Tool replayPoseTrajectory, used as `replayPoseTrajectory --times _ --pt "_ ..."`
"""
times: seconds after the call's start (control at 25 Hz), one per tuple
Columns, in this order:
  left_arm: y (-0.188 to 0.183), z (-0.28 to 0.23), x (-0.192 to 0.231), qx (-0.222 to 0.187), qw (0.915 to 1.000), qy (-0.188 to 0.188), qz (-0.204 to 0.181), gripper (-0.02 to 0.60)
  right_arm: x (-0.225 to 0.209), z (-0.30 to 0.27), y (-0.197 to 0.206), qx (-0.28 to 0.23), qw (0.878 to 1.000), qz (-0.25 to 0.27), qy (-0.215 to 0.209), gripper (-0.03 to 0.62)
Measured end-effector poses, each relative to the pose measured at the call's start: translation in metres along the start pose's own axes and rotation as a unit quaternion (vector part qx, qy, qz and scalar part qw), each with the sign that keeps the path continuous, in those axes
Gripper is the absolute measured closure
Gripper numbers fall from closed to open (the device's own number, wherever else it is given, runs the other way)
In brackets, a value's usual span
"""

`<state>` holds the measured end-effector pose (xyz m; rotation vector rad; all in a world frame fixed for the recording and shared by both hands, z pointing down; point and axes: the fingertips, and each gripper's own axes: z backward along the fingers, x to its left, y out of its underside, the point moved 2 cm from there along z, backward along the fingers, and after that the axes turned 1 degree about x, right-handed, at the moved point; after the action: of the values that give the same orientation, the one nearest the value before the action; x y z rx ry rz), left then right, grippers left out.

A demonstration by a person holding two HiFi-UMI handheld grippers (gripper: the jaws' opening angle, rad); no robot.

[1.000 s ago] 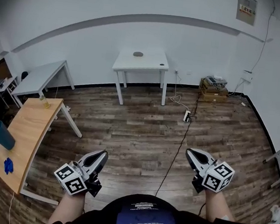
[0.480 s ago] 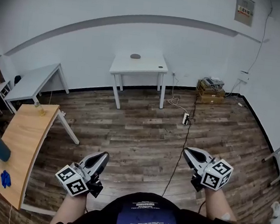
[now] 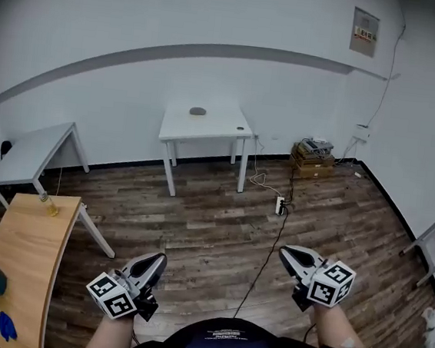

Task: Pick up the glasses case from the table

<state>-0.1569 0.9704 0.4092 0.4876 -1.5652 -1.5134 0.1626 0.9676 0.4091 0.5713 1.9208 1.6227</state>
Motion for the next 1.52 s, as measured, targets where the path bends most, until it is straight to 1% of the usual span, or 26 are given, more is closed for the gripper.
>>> replayPoseTrajectory --times 0.12,0.24,0.32,0.44,0.52,0.6,0.68,0.8,0.88,1.0,1.12,1.24,1.4,1.52 --pt "0.004 -0.006 0.025 0.001 0.9999 0.008 0.011 0.58 -0.001 -0.023 0.005 0.011 1.0 0.003 0.0 0.594" --pt "0.01 -0.018 0.043 0.003 0.9998 0.009 0.017 0.58 -0.017 -0.04 0.003 0.013 1.0 0.001 0.0 0.594" --pt "0.012 -0.027 0.055 0.007 0.9997 0.002 0.021 0.58 -0.032 -0.055 0.001 0.014 1.0 -0.003 -0.005 0.594" --pt "0.014 -0.049 0.066 0.012 0.9996 -0.013 0.023 0.58 -0.056 -0.076 0.001 0.017 0.999 -0.009 -0.029 0.594" --pt "0.012 -0.069 0.068 0.011 0.9996 -0.024 0.011 0.58 -0.074 -0.089 0.0 0.015 0.998 -0.007 -0.054 0.594" --pt "0.005 -0.096 0.067 0.003 0.9994 -0.035 -0.003 0.58 -0.101 -0.099 -0.006 0.011 0.997 -0.004 -0.075 0.594" --pt "-0.002 -0.126 0.06 -0.008 0.999 -0.042 -0.011 0.58 -0.137 -0.102 -0.019 0.008 0.996 -0.004 -0.086 0.594" --pt "-0.002 -0.167 0.05 -0.005 0.9976 -0.064 -0.027 0.58 -0.19 -0.099 -0.041 -0.004 0.994 0.0 -0.105 0.594" --pt "0.0 -0.191 0.05 -0.005 0.9961 -0.085 -0.021 0.58 -0.22 -0.099 -0.046 -0.007 0.993 -0.001 -0.119 0.594" --pt "0.008 -0.23 0.044 -0.003 0.9956 -0.094 -0.003 0.58 -0.257 -0.098 -0.041 -0.001 0.991 -0.006 -0.135 0.594" --pt "0.016 -0.263 0.041 0.01 0.9955 -0.094 -0.001 0.58 -0.294 -0.1 -0.035 0.006 0.99 -0.022 -0.136 0.594" --pt "0.016 -0.287 0.053 0.014 0.9948 -0.101 0.0 0.58 -0.324 -0.11 -0.033 0.01 0.99 -0.035 -0.135 0.594" --pt "0.016 -0.302 0.088 0.016 0.9947 -0.101 0.014 0.58 -0.343 -0.134 -0.03 0.014 0.991 -0.038 -0.128 0.594" --pt "0.015 -0.307 0.122 0.017 0.9964 -0.079 0.026 0.58 -0.344 -0.163 -0.028 0.021 0.993 -0.039 -0.112 0.594"
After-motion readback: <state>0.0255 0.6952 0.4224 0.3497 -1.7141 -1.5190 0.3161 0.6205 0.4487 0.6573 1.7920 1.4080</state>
